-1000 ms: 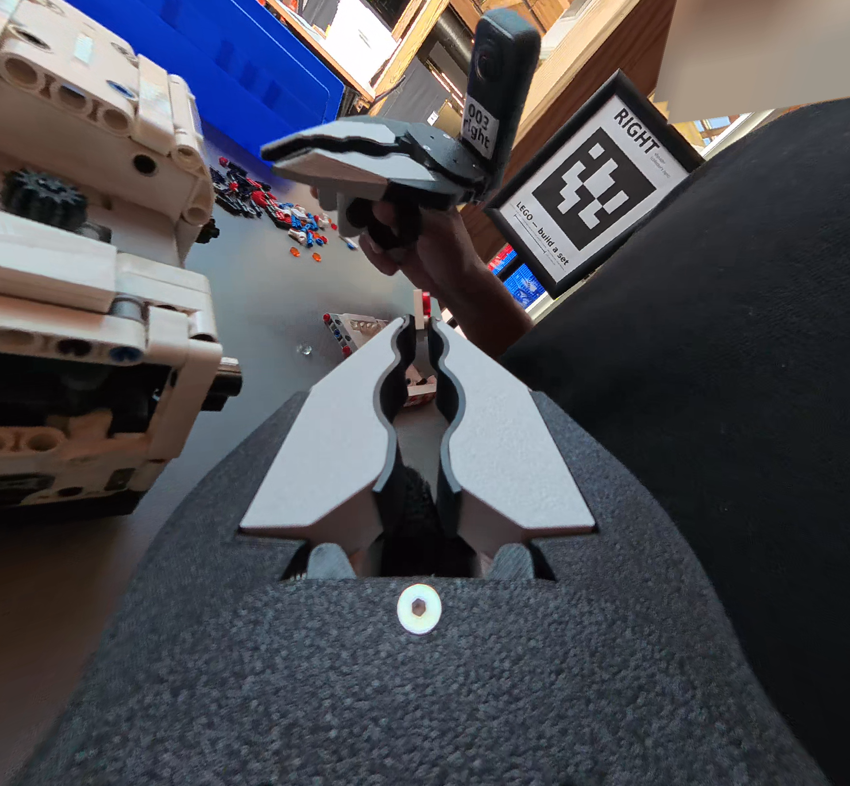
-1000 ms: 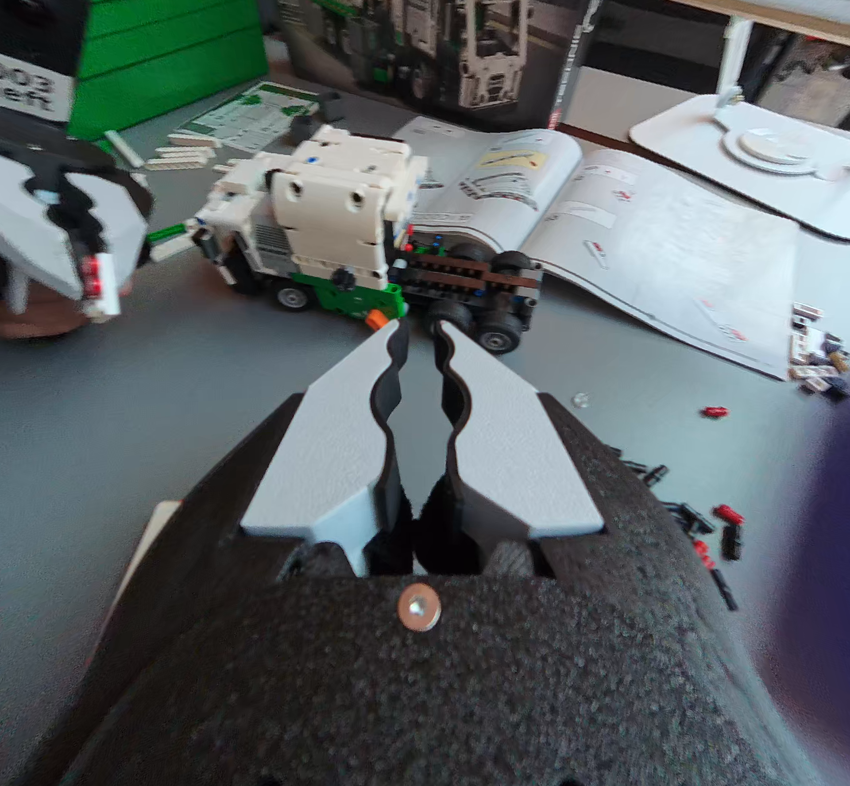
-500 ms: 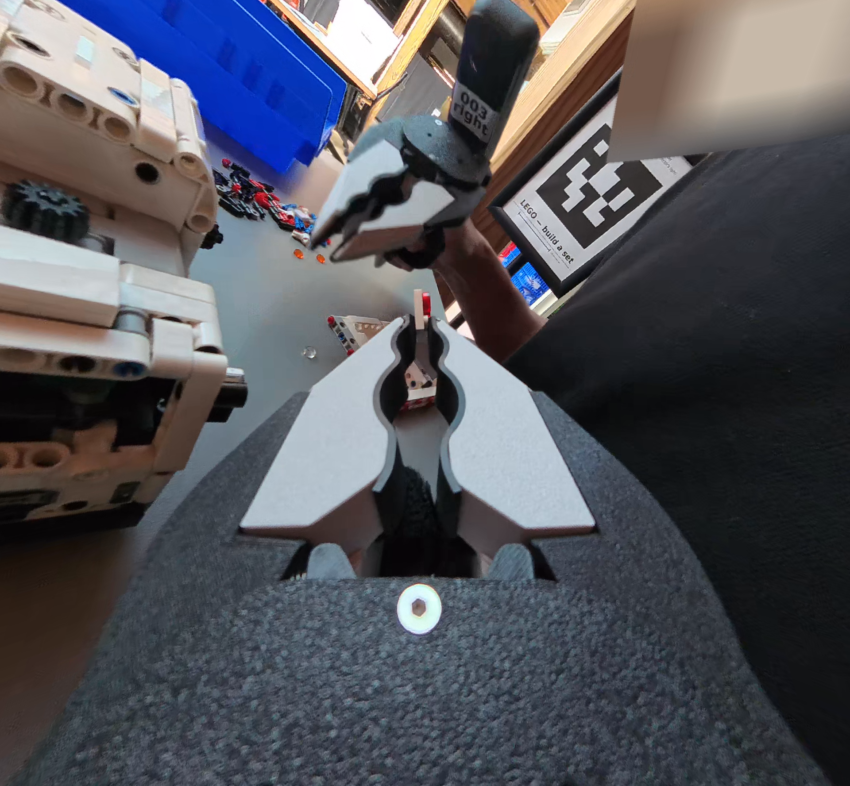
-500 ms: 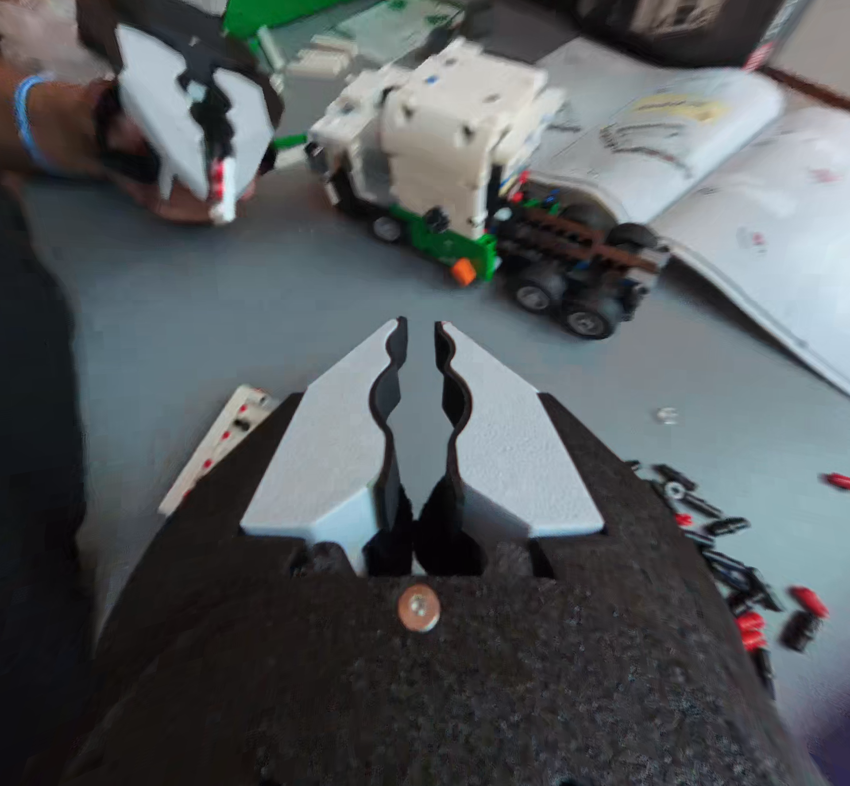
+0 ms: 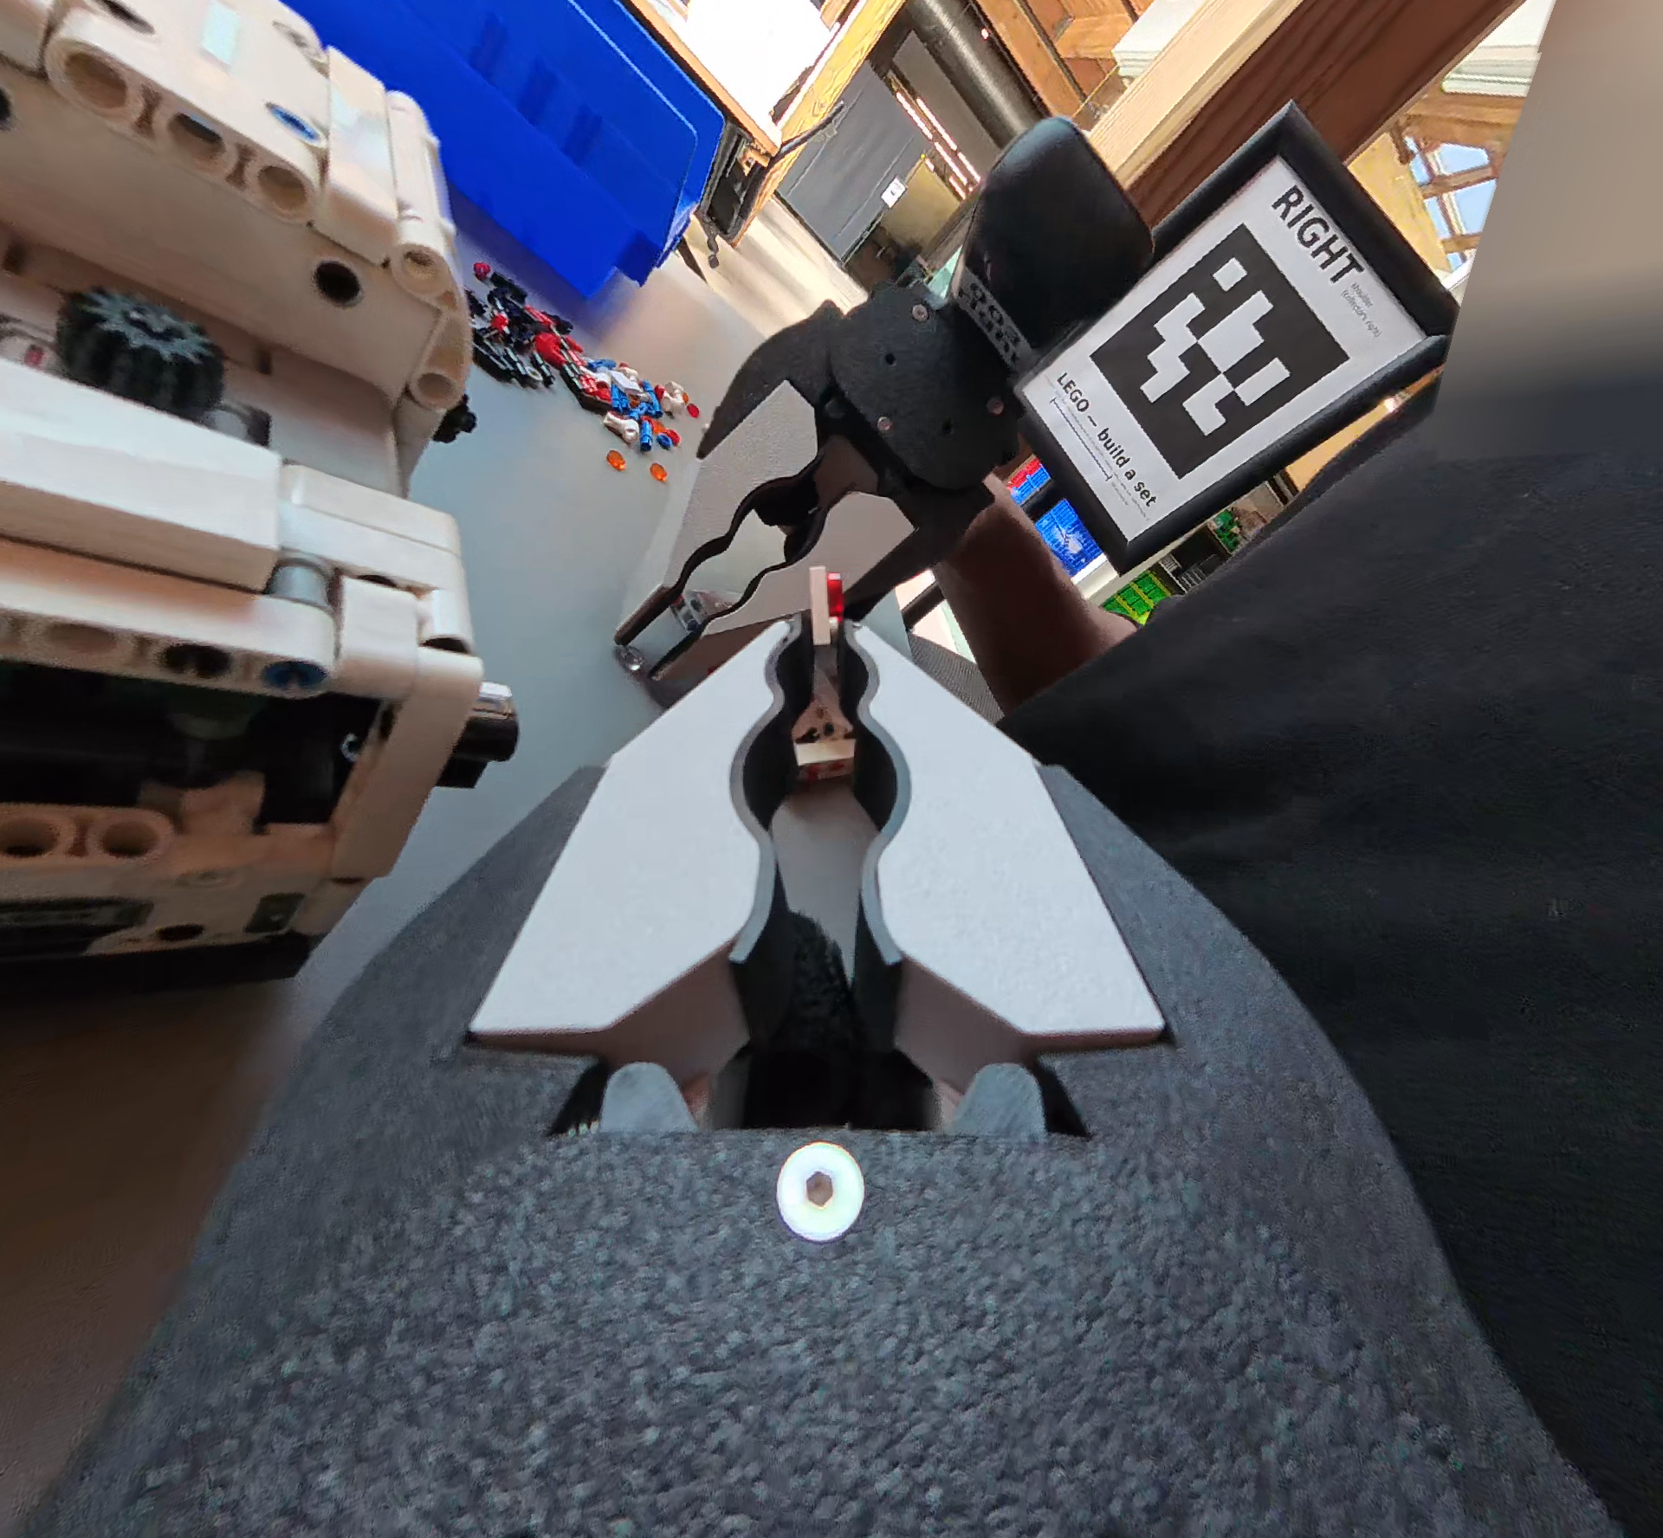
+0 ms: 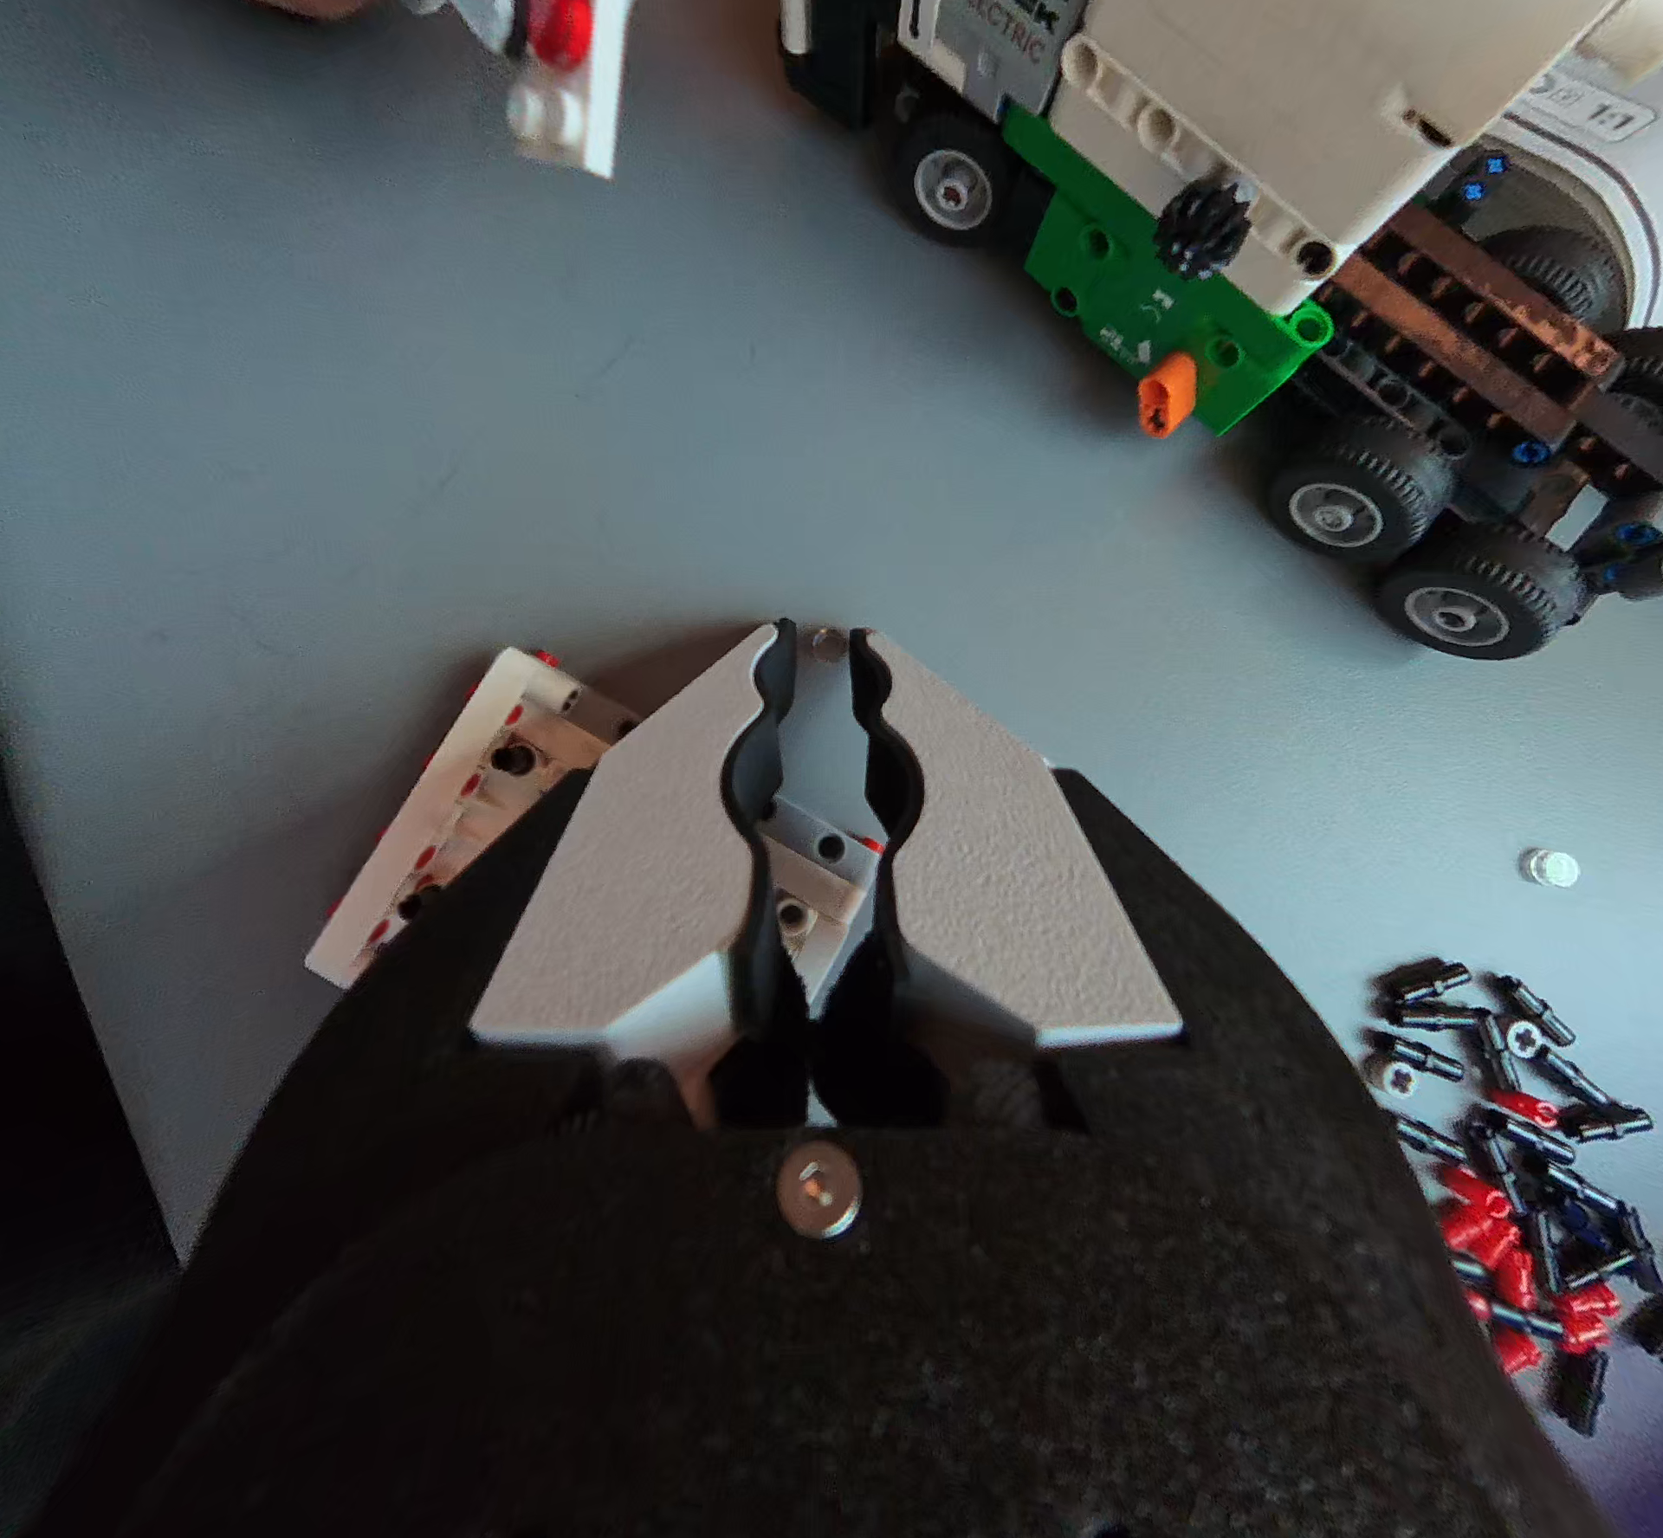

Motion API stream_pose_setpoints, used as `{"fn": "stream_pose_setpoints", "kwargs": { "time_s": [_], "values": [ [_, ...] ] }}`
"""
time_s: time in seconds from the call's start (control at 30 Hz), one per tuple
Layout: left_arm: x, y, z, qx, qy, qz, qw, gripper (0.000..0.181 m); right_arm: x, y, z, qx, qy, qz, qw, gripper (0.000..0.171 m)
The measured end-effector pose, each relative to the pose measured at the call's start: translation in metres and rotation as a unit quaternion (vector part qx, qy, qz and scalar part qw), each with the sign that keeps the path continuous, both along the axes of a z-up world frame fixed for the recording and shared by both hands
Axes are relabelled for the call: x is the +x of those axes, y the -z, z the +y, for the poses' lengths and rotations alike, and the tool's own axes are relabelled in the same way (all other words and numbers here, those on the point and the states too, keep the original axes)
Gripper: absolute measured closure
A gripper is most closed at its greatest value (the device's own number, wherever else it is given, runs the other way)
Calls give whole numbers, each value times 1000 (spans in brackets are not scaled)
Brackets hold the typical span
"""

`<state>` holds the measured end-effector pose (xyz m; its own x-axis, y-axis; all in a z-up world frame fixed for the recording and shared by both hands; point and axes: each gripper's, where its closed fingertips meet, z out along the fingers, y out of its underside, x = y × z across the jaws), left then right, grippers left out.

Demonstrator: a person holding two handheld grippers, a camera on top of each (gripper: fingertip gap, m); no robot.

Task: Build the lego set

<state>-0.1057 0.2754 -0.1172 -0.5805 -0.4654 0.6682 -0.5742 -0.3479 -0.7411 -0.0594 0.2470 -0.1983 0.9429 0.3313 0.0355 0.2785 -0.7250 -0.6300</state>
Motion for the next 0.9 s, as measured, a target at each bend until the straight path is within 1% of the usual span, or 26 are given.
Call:
{"fn": "stream_pose_setpoints", "kwargs": {
  "time_s": [0.03, 0.13, 0.27, 0.37, 0.4, 0.47, 0.53, 0.57, 0.6, 0.73, 0.9],
  "values": [
    [0, 0, 0, 0, 0, -1, 1000, 179, -1, 0, 1, 3, 1, -3, 1000, 161],
    [-1, 0, 0, 3, -2, -4, 1000, 179, -2, 2, 1, 11, 4, -10, 1000, 165],
    [1, 1, 0, 4, -4, 1, 1000, 179, -1, 2, 0, 14, 10, -15, 1000, 165],
    [3, 1, 3, 0, -14, 5, 1000, 179, 1, -4, 2, 35, 21, -17, 999, 166],
    [5, 1, 4, -4, -20, 8, 1000, 179, -1, -15, 6, 60, 24, -13, 998, 166],
    [9, 6, 8, -17, -33, 42, 998, 179, -13, -50, 17, 133, 16, 5, 991, 166],
    [8, 7, 7, -58, -21, 80, 995, 179, -25, -83, 26, 197, 7, 10, 980, 166],
    [6, 5, 8, -78, -20, 86, 993, 179, -29, -91, 29, 211, 4, 2, 978, 166],
    [5, 2, 9, -91, -18, 87, 992, 179, -34, -94, 32, 211, -2, -7, 978, 166],
    [1, -3, 12, -149, -4, 109, 983, 179, -44, -85, 37, 189, -19, -38, 981, 166],
    [-2, -3, 12, -175, 10, 125, 976, 179, -48, -90, 40, 187, -24, -48, 981, 166]
  ]
}}
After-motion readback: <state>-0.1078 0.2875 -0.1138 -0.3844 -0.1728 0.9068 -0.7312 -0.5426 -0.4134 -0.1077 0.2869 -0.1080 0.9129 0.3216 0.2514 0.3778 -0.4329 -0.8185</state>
